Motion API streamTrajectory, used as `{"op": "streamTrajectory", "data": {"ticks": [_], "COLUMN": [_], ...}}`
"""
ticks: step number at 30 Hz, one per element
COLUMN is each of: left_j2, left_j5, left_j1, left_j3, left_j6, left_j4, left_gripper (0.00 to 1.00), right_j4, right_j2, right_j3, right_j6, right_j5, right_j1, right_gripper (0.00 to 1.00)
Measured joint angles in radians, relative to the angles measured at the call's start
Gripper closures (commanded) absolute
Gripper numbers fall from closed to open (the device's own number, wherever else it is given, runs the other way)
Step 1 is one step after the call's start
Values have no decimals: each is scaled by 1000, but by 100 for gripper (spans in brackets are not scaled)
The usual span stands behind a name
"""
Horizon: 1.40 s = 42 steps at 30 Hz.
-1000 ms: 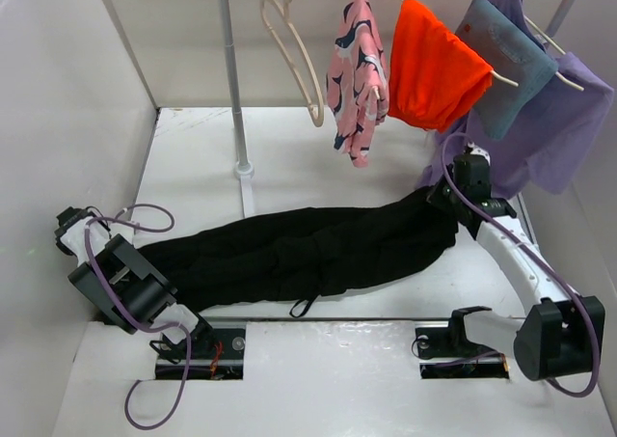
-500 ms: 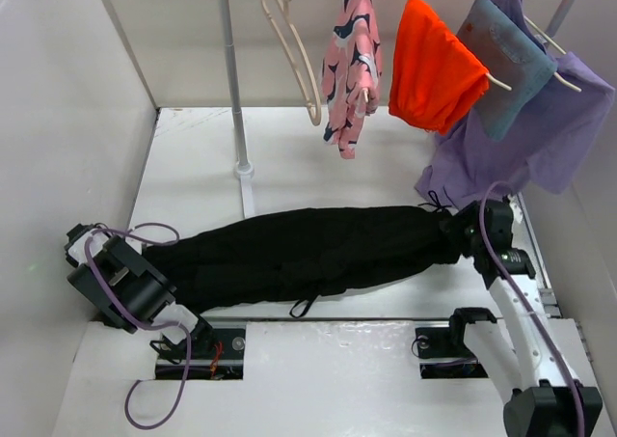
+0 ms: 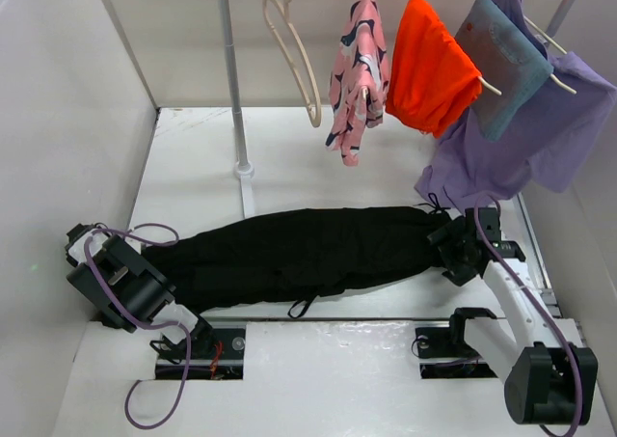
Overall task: Place the trousers on the hanger
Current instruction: Fold the trousers at the center of the board.
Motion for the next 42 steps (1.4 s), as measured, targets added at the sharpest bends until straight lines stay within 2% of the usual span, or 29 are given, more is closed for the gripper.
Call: {"op": "streamTrajectory", "data": {"ticks": [3,5,6,9,10,11,13,14,19,23,28,31,33,37,38,40,42], "left_j2": [0,0,0,0,0,0,0,0,-2,-11,-14,-14,-14,-10,-6,5,7], "left_j5": [-2,-5,-6,-10,-10,-10,-6,-3,20,63,171,242,280,358,381,430,481], "left_j1": [0,0,0,5,7,9,12,13,19,29,32,20,-9,-110,-141,-211,-286], "left_j3": [-5,-12,-17,-24,-25,-25,-25,-25,-21,21,147,200,211,211,211,204,186], "left_j6": [5,7,8,17,19,21,23,25,33,46,62,72,76,77,76,70,64], "left_j4": [6,13,19,25,29,33,37,37,11,-60,-154,-200,-222,-248,-249,-248,-245], "left_gripper": [100,100,95,75,71,67,58,55,54,47,43,43,40,31,25,19,6], "right_j4": [75,126,151,177,185,192,218,226,229,149,5,-34,-66,-124,-140,-179,-214], "right_j2": [49,139,195,344,386,414,465,483,470,364,132,69,54,55,56,65,81], "right_j3": [-11,-13,-10,76,101,119,134,137,135,138,283,389,451,533,550,585,622], "right_j6": [15,20,21,6,-3,-14,-35,-47,-87,-120,-169,-196,-211,-228,-230,-224,-209], "right_j5": [-31,-42,-50,-76,-87,-92,-101,-110,-125,-25,153,253,325,475,512,597,676], "right_j1": [-14,-26,-30,-41,-41,-41,-42,-48,-93,-112,-113,-109,-93,21,68,173,283], "right_gripper": [0,0,2,15,26,52,79,100,100,100,100,100,100,100,100,100,100]}}
